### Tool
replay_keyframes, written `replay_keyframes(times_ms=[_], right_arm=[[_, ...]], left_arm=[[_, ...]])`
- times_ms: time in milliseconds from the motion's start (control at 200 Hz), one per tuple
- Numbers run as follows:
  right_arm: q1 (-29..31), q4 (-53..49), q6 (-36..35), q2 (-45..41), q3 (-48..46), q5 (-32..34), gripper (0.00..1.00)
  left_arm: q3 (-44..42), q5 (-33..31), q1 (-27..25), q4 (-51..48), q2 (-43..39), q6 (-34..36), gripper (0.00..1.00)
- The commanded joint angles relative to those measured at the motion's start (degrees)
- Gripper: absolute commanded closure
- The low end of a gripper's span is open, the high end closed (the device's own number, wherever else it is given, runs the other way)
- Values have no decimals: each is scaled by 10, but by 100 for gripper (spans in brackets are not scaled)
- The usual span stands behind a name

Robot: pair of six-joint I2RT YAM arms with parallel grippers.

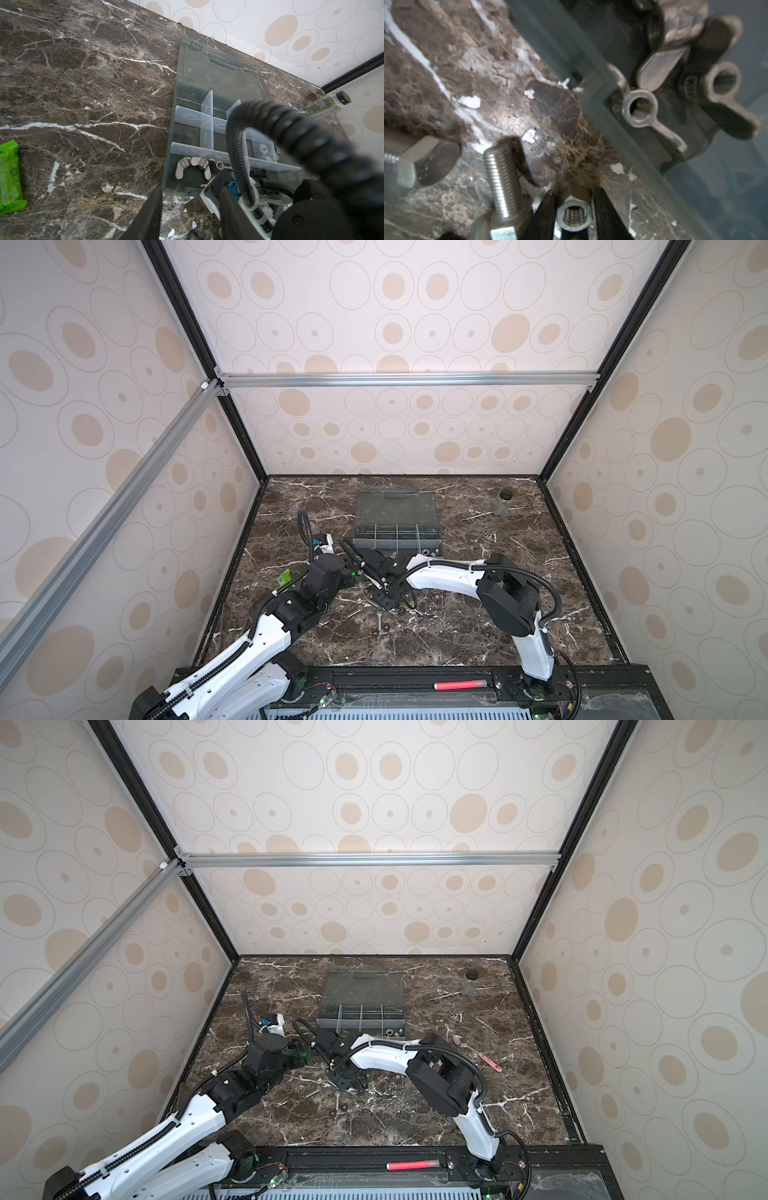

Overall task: Sort the screws and nuts into containers
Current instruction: 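Lift the silver hex nut with the right gripper and carry it over the organizer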

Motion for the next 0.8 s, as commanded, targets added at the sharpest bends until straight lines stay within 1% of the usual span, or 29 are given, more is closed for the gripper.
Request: replay_keyframes(times_ms=[0,210,395,610,795], right_arm=[[5,-24,2,17,7,12,70],[6,-21,4,11,0,15,76],[4,-3,7,-20,-22,25,77],[-21,-3,2,-86,-35,30,77],[-60,33,-1,-167,-60,11,77]], left_arm=[[-6,-13,5,6,-9,0,55],[-7,-13,5,8,-8,0,55],[-5,-13,5,7,-7,0,55],[-10,-4,5,15,-6,-2,55],[-10,5,6,18,-1,3,55]])
